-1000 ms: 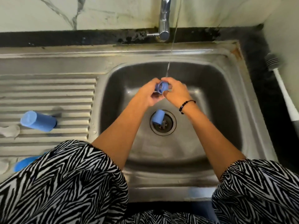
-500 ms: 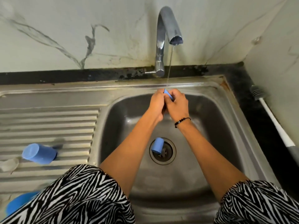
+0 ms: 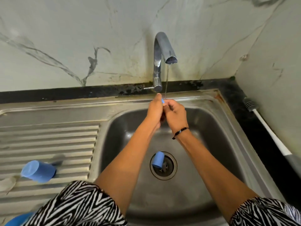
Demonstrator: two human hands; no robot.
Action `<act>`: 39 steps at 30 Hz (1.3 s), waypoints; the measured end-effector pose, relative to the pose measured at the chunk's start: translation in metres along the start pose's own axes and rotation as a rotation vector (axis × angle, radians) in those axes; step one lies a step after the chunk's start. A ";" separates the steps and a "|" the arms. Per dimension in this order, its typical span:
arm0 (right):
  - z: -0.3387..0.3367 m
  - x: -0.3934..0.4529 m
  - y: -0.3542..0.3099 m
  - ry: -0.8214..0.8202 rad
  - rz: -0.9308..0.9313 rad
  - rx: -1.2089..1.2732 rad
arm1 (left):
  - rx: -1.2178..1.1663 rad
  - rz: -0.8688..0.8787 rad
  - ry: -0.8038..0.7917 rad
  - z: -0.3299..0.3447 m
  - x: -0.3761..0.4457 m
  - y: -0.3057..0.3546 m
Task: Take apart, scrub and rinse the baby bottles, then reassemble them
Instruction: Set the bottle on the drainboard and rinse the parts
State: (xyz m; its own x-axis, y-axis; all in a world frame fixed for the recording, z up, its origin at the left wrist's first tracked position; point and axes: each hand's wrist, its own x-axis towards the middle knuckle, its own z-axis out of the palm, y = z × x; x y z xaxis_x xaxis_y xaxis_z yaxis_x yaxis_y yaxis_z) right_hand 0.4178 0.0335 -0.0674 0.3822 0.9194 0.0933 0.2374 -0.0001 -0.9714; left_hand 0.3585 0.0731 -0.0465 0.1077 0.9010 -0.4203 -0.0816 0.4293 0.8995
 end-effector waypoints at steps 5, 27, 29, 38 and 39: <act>-0.010 -0.008 -0.002 0.001 -0.042 -0.198 | -0.060 -0.218 -0.183 -0.011 -0.002 0.008; -0.018 -0.006 -0.038 0.089 -0.096 -0.210 | -0.212 -0.089 -0.125 -0.002 -0.028 0.020; -0.016 -0.012 -0.041 0.063 -0.193 -0.231 | -0.232 -0.074 -0.078 -0.003 -0.026 0.023; -0.023 -0.005 -0.036 0.084 -0.116 -0.247 | -0.303 -0.049 -0.170 -0.001 -0.030 0.012; -0.024 -0.008 -0.038 0.049 -0.163 -0.273 | -0.281 -0.056 -0.145 -0.001 -0.029 0.011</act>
State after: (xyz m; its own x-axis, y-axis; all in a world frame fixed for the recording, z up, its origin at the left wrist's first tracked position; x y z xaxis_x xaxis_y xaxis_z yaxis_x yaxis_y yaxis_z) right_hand 0.4268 0.0164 -0.0260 0.3599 0.8961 0.2597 0.5277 0.0340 -0.8487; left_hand 0.3532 0.0520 -0.0244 0.2583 0.8658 -0.4286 -0.3398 0.4967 0.7986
